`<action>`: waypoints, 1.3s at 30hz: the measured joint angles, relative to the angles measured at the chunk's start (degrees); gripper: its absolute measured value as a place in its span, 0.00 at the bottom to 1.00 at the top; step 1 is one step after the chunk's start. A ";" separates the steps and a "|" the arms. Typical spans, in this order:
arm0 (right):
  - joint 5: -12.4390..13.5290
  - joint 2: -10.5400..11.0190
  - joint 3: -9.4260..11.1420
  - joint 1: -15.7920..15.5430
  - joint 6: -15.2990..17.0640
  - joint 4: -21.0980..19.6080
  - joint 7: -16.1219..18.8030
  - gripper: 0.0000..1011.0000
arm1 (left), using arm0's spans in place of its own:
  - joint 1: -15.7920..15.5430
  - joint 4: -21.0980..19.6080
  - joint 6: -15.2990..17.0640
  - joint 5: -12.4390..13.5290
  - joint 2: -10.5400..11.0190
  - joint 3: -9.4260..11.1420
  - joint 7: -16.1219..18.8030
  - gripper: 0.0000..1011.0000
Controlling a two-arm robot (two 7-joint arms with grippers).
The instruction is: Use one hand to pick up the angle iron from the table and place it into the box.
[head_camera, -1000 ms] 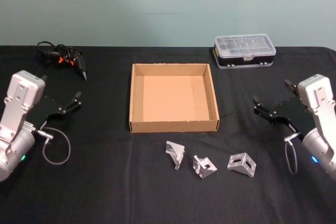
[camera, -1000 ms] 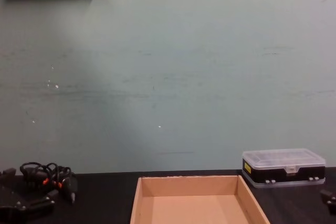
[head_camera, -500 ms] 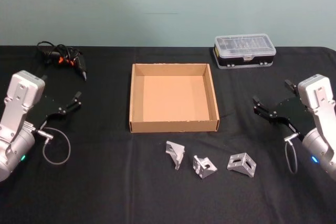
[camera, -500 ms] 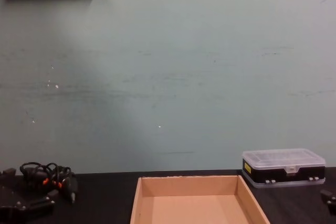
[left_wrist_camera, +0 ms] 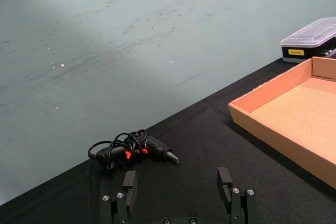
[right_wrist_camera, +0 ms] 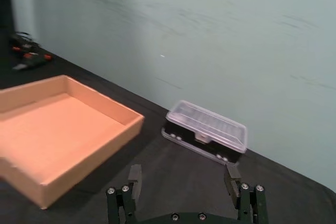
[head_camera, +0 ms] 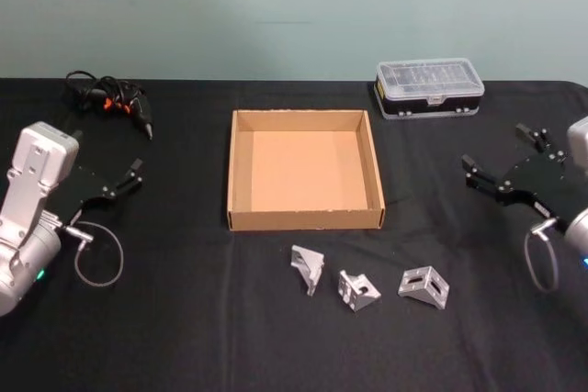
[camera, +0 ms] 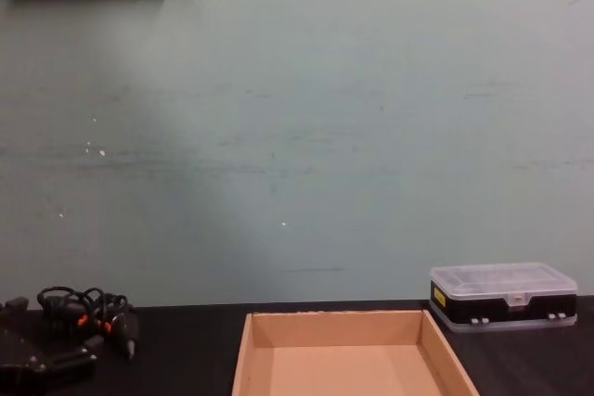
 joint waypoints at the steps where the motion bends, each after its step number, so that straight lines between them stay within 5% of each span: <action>1: 0.62 0.49 0.30 -0.14 0.22 -0.39 1.05 0.99 | 0.00 0.00 0.00 0.00 0.00 0.00 0.00 0.99; 7: 8.11 4.47 2.59 -1.15 3.62 -4.10 11.91 0.99 | 0.00 0.00 0.00 0.00 0.00 0.00 0.00 0.99; 14: 13.35 9.18 3.03 -0.94 9.08 -7.31 24.15 0.99 | 0.00 0.00 0.00 0.00 0.00 0.00 0.00 0.99; 19: 12.58 12.49 0.73 0.74 12.67 -8.18 31.70 0.99 | 0.00 0.00 0.00 0.00 0.00 0.00 0.00 0.99; 23: 11.03 13.06 -1.57 2.28 14.47 -7.29 34.86 0.99 | 0.00 0.00 0.00 0.00 0.00 0.00 0.00 0.99; 39: 7.28 9.42 -8.02 6.85 15.45 -0.74 38.68 0.99 | 0.00 0.00 0.00 0.00 0.00 0.00 0.00 0.99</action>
